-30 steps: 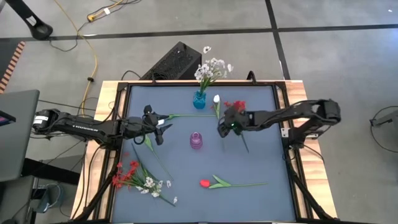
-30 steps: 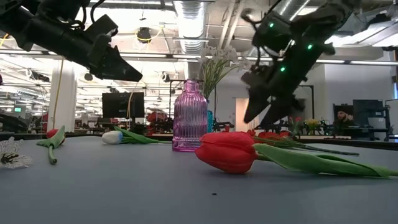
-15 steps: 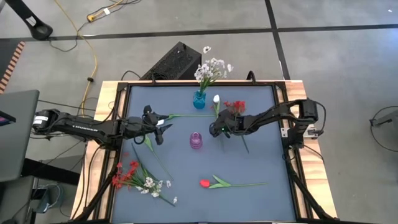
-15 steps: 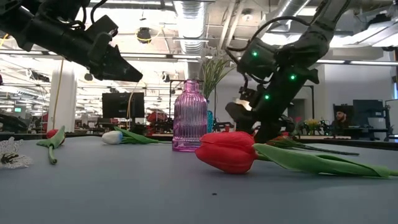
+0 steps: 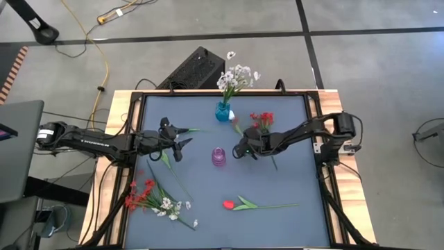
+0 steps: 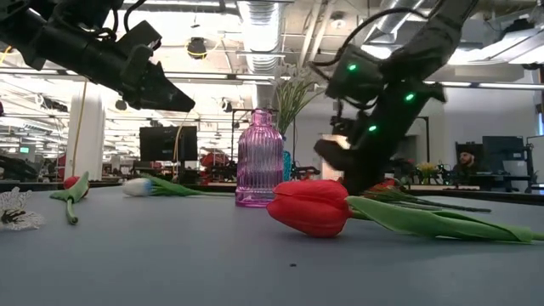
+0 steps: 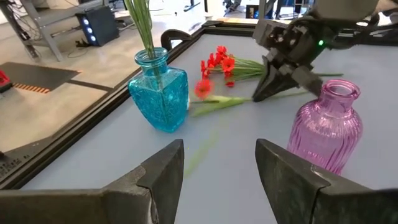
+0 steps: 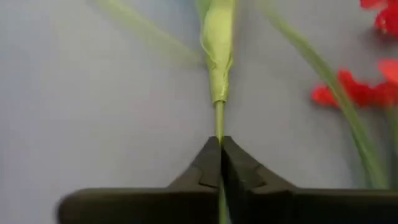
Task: Sort flowers into vase by color
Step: Put the right white tulip into the blue vase
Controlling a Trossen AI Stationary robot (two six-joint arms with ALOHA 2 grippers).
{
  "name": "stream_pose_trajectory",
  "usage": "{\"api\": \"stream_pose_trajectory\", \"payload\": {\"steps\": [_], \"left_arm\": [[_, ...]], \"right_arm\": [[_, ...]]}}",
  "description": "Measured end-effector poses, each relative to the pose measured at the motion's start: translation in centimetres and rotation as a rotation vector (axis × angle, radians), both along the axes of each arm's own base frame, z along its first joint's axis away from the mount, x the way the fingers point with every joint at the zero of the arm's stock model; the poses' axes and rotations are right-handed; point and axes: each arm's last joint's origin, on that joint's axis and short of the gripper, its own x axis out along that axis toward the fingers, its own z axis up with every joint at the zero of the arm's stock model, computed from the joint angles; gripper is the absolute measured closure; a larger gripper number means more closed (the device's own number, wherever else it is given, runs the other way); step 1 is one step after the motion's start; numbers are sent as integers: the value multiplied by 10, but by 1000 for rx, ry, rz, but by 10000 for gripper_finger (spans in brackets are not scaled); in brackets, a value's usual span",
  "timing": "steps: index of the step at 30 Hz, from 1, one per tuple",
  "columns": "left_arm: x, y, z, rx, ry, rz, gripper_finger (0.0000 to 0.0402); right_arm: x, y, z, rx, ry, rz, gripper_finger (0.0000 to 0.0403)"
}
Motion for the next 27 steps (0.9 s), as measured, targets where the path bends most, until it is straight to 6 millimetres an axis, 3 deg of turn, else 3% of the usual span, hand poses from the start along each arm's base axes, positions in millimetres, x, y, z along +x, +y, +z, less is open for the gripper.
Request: {"api": "stream_pose_trajectory", "payload": {"steps": [9, 21, 27], "left_arm": [[0, 0, -1, -1, 9, -1, 212], [-1, 0, -2, -12, 19, -5, 212], [6, -4, 4, -89, -87, -146, 212]], "right_arm": [[-32, -4, 56, -98, 12, -43, 377], [-64, 18, 111, -32, -50, 276, 373], [-71, 32, 133, -193, -293, 407, 385]]}}
